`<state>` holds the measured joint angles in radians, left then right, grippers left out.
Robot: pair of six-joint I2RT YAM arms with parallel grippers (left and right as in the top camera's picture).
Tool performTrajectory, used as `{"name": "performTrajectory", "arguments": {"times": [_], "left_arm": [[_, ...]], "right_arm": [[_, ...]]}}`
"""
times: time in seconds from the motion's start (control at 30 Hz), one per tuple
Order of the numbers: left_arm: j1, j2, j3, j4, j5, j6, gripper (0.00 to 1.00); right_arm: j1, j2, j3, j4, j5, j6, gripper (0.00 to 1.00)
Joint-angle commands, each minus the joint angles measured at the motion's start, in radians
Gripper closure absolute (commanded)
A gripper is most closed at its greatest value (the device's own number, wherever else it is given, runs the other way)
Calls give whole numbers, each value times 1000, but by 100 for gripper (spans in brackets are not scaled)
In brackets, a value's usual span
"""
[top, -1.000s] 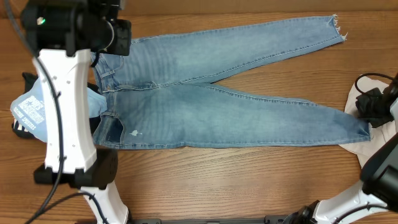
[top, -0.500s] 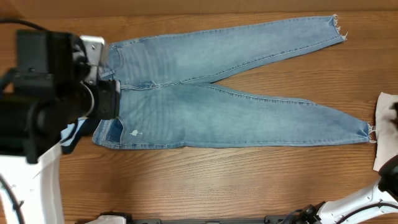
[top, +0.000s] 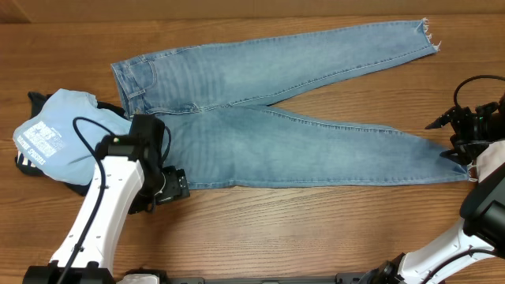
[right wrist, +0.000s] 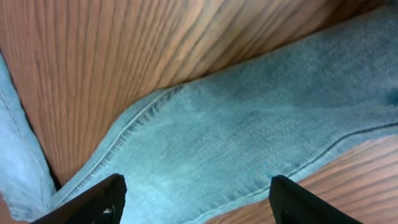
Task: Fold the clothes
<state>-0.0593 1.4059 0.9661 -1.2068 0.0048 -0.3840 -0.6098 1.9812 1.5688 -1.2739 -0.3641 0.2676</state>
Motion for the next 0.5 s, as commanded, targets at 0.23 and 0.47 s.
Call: {"name": "performTrajectory", "arguments": {"times": [0.23, 0.47], "left_arm": [[154, 217, -134, 431, 22, -226, 14], [166, 348, -125, 489, 23, -202, 74]], "right_arm": [[39, -40, 1, -60, 3, -56, 21], [10, -40, -9, -45, 192, 55, 10]]}}
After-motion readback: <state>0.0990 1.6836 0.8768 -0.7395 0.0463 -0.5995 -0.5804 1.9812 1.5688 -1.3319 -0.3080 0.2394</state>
